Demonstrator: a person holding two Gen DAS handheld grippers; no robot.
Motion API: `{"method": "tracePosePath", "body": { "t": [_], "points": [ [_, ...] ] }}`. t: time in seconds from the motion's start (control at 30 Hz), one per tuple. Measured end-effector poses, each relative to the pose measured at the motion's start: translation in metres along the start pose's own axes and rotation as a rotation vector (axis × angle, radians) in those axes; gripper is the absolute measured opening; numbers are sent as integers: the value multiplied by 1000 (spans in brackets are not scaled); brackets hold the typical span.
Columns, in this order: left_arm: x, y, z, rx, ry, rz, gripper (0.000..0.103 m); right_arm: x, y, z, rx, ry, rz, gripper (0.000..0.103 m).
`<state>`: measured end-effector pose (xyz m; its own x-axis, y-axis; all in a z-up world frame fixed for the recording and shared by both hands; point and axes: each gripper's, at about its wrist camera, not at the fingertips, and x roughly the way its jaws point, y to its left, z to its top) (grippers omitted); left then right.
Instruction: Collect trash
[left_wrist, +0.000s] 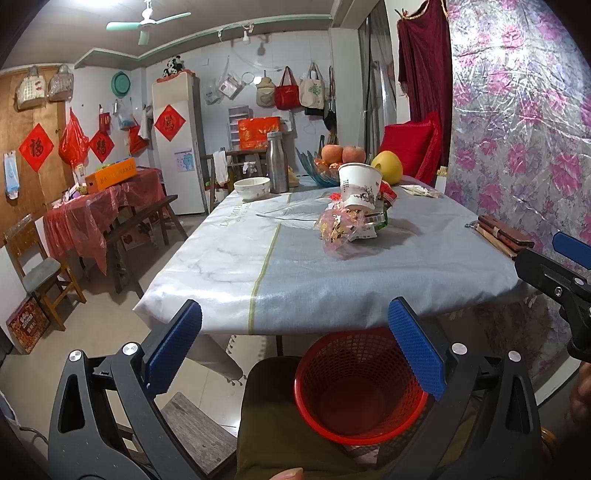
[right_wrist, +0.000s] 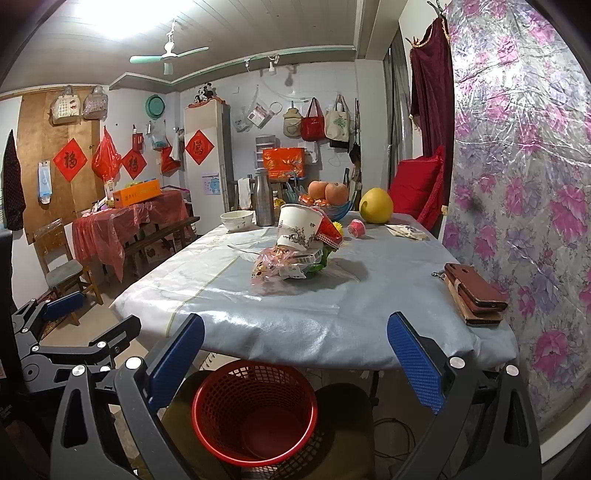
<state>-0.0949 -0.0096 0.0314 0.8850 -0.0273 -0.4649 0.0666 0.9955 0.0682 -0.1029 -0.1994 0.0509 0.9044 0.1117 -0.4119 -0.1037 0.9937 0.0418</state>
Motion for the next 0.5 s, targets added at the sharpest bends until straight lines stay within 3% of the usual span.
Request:
{"method": "tracePosePath", "body": {
  "t": [0.5],
  "points": [
    [-1,-5,-2,3,4,-10,96,2,2,-1,-16,3,-4,97]
  ]
}}
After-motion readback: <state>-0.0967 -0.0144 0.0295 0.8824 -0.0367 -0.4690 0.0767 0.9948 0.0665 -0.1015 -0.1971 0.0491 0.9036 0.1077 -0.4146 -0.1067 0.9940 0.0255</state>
